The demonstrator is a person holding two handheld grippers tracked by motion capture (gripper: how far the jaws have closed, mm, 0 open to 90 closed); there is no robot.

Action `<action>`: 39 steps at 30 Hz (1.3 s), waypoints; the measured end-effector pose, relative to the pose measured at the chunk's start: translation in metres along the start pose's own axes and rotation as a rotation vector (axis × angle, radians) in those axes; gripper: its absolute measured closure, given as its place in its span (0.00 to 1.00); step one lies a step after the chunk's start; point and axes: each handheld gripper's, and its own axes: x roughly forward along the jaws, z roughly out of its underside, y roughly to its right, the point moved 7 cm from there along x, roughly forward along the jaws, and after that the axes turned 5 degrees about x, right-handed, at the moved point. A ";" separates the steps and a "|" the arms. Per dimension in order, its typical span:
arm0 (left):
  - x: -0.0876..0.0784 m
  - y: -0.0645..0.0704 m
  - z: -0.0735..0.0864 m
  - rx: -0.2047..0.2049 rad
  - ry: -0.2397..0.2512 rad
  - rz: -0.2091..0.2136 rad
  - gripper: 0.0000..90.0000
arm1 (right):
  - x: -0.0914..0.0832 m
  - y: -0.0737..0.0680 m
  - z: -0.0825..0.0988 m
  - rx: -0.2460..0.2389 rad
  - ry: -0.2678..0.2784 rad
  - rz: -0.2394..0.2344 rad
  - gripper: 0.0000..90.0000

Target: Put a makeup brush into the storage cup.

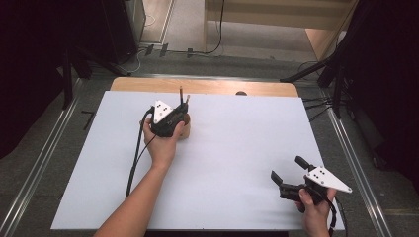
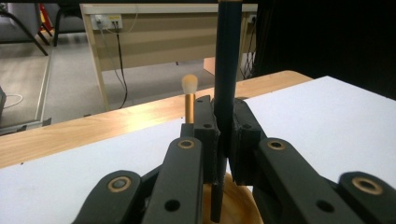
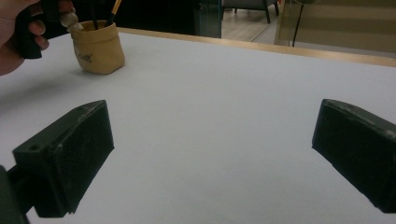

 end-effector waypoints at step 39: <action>0.007 0.019 0.018 -0.014 -0.071 -0.168 0.90 | -0.002 0.004 0.000 0.007 0.004 0.006 0.00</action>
